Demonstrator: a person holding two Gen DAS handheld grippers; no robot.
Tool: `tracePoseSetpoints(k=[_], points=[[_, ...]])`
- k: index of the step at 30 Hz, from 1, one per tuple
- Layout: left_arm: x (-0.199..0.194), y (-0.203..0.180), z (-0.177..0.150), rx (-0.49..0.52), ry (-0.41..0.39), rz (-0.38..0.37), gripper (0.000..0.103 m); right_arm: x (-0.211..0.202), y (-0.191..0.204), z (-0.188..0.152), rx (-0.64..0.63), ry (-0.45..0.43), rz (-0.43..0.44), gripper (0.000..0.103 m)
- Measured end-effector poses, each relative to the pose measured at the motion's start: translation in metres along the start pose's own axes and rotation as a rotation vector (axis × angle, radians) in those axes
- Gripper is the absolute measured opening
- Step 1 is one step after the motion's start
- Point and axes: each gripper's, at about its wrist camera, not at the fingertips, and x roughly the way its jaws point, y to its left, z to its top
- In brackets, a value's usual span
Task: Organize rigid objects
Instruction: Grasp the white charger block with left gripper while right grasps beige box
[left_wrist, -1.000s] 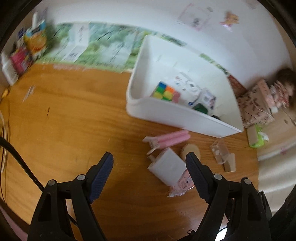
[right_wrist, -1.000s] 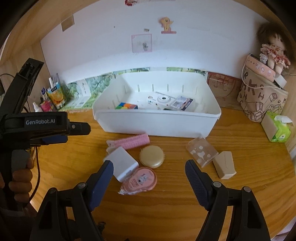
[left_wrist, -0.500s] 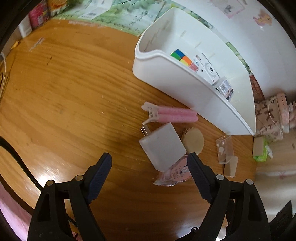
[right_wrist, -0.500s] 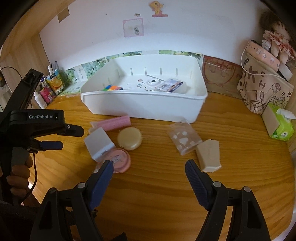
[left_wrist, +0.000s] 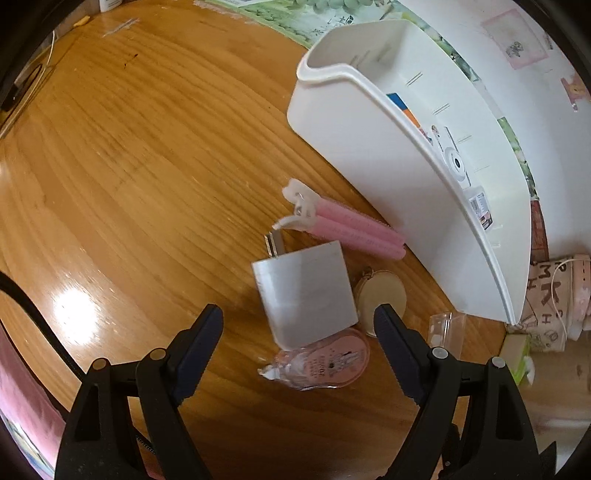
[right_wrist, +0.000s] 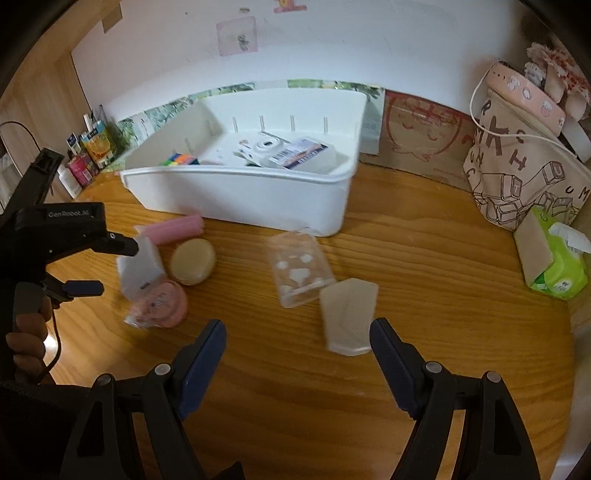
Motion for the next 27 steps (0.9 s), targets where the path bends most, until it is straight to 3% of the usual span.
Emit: tracePoseSetpoints(k=[11, 27], points=[[0.02, -0.012, -0.004, -0.048, 0.003, 0.053, 0.086, 0.038, -0.029, 0.002, 0.028, 0.117, 0.057, 0.081], [0.035, -0.018, 0.016, -0.061, -0.025, 0.107, 0.085, 0.065, -0.023, 0.009, 0.003, 0.183, 0.06, 0.08]])
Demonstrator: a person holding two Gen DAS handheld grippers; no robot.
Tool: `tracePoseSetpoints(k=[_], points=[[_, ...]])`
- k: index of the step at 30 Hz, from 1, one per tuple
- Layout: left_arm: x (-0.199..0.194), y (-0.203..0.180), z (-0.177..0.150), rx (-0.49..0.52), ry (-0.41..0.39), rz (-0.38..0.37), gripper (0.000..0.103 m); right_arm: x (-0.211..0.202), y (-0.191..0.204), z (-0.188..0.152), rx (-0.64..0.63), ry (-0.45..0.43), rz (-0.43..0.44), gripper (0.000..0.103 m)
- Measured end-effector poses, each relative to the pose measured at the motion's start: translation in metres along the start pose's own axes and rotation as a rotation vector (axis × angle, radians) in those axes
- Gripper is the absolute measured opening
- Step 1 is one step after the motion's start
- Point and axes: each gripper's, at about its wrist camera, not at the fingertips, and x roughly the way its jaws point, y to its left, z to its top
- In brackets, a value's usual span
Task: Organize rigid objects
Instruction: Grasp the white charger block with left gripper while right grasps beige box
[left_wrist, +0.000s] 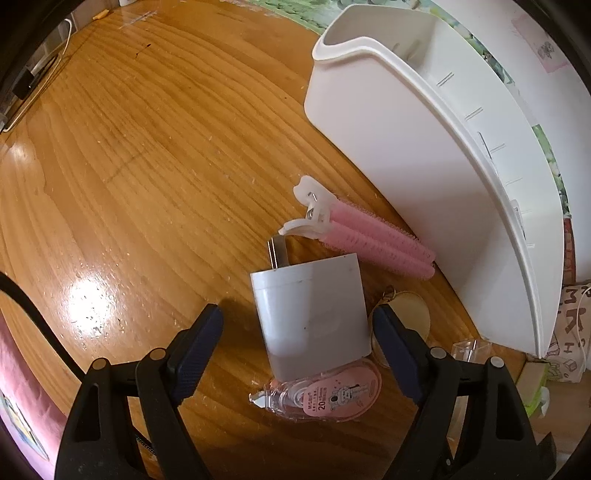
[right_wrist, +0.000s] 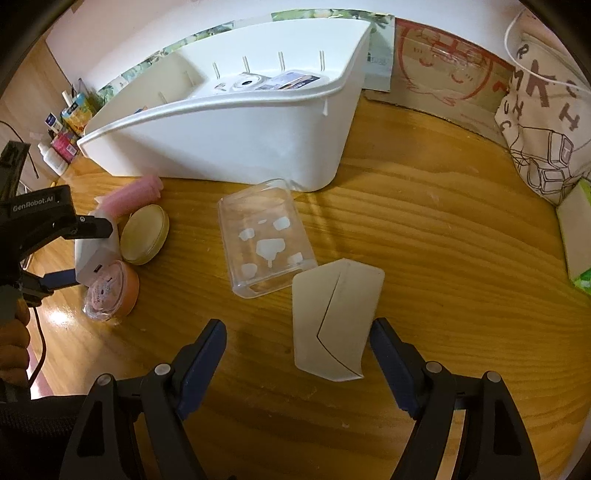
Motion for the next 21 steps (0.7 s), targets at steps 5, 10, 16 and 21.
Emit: tracePoseSetpoints(k=[5, 10, 16, 21], points=[[0.0, -0.004, 0.0, -0.008, -0.009, 0.016, 0.082, 0.0, -0.001, 0.0, 0.004, -0.011, -0.018, 0.074], [-0.004, -0.008, 0.002, -0.005, -0.016, -0.034, 0.065, -0.002, -0.002, 0.0, 0.005, -0.021, -0.043, 0.06], [-0.006, -0.009, -0.002, -0.01, -0.015, -0.053, 0.064, -0.005, -0.007, -0.001, 0.015, -0.024, -0.049, 0.044], [-0.007, 0.001, -0.008, -0.009, -0.01, -0.053, 0.064, -0.005, -0.001, 0.0, -0.008, -0.013, -0.027, 0.044]])
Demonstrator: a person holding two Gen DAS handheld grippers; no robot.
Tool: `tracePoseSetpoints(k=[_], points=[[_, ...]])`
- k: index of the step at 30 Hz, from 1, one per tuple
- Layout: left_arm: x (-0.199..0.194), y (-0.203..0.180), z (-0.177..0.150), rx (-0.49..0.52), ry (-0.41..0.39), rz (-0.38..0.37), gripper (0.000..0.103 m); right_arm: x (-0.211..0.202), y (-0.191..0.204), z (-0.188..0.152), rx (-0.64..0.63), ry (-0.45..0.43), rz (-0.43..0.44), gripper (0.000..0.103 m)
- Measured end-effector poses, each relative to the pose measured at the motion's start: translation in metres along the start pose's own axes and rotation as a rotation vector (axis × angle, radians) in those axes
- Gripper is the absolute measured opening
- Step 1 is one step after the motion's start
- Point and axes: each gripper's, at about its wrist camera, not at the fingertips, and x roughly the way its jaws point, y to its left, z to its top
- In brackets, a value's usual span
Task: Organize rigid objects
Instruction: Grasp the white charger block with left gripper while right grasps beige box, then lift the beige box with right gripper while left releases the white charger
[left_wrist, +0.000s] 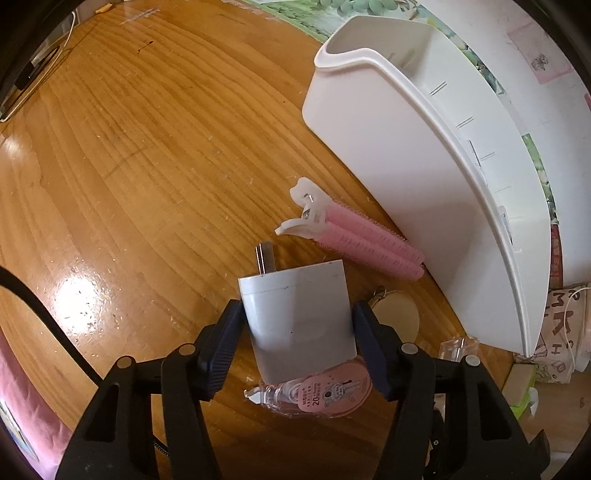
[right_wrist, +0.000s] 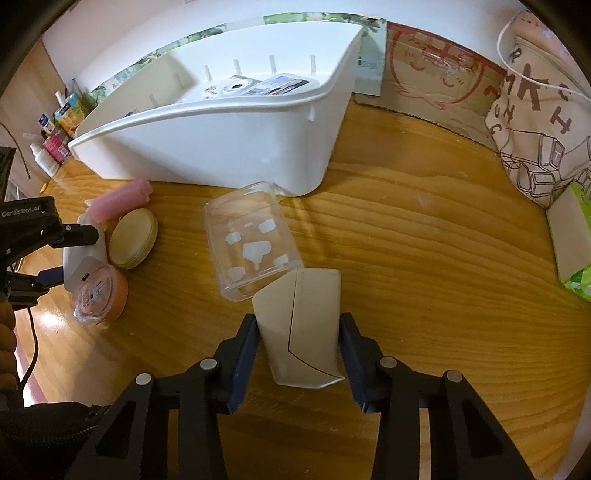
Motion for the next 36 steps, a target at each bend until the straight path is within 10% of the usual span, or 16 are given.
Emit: tracePoseSetpoints(k=[27, 33, 36], points=[[-0.059, 0.11, -0.034, -0.043, -0.061, 0.012, 0.062, -0.018, 0.07, -0.019, -0.161, 0.016, 0.136, 0.043], [-0.094, 0.102, -0.032, 0.0, -0.154, -0.037, 0.02, -0.024, 0.088, -0.02, -0.182, -0.021, 0.178, 0.043], [-0.105, 0.104, -0.041, 0.05, -0.177, -0.057, 0.02, -0.024, 0.093, -0.02, -0.17, -0.03, 0.199, 0.043]])
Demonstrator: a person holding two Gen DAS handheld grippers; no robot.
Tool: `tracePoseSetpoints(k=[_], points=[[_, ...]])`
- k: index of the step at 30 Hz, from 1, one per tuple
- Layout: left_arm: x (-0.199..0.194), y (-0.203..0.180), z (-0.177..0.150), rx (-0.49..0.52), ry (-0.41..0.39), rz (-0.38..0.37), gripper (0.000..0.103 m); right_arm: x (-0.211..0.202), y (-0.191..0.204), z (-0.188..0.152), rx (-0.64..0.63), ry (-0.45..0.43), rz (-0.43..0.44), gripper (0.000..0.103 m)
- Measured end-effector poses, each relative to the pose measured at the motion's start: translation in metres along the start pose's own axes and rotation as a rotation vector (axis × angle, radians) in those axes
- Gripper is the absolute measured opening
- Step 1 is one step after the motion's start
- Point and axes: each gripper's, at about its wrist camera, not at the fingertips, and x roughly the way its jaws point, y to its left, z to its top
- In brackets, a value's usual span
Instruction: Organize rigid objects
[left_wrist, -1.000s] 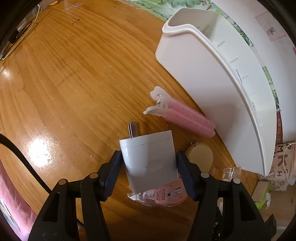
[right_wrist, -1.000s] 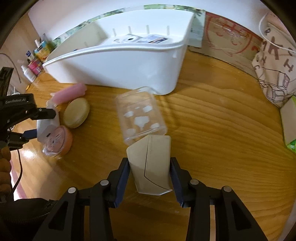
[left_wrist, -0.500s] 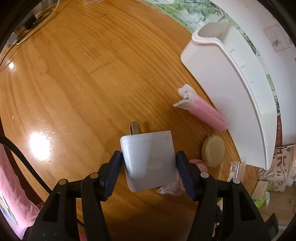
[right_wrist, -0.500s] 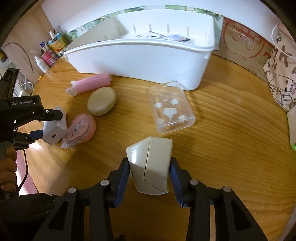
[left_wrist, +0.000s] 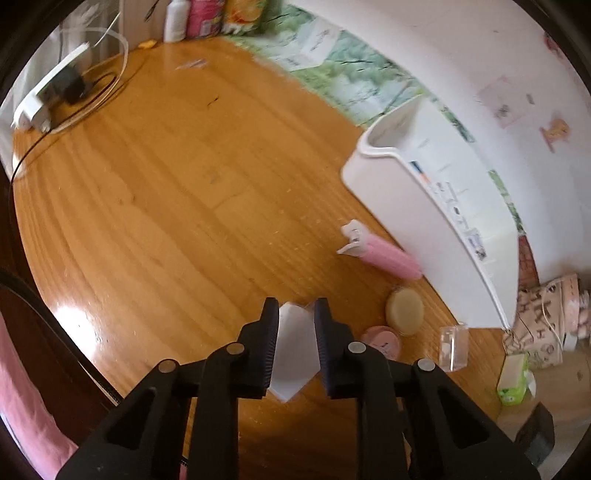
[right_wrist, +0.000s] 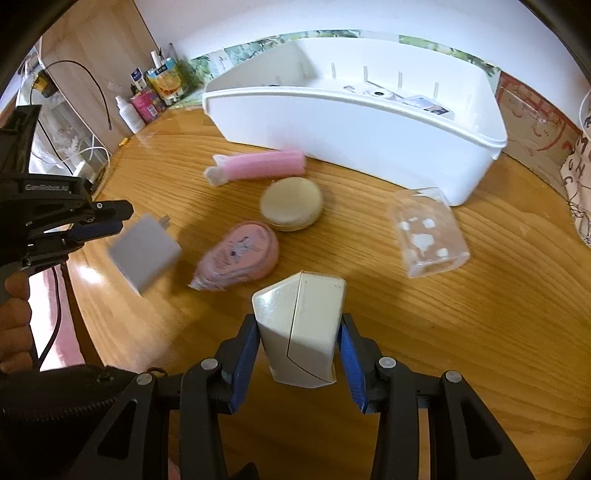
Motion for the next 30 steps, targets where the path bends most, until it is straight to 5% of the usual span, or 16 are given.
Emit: tracePoseSetpoints(k=[14, 16, 24, 30], points=[[0.02, -0.01, 0.02, 0.046, 0.112, 0.008, 0.03, -0.012, 0.007, 0.001, 0.066, -0.096, 0.006, 0.043], [0.023, -0.009, 0.02, 0.054, 0.129, 0.018, 0.047, -0.013, 0.005, 0.0, 0.079, -0.1, 0.004, 0.043], [0.037, -0.01, 0.011, 0.074, 0.215, 0.026, 0.074, -0.015, -0.006, -0.005, 0.128, -0.105, 0.0, 0.043], [0.051, -0.006, -0.001, 0.06, 0.294, 0.036, 0.076, -0.014, -0.009, -0.01, 0.137, -0.09, 0.001, 0.043]])
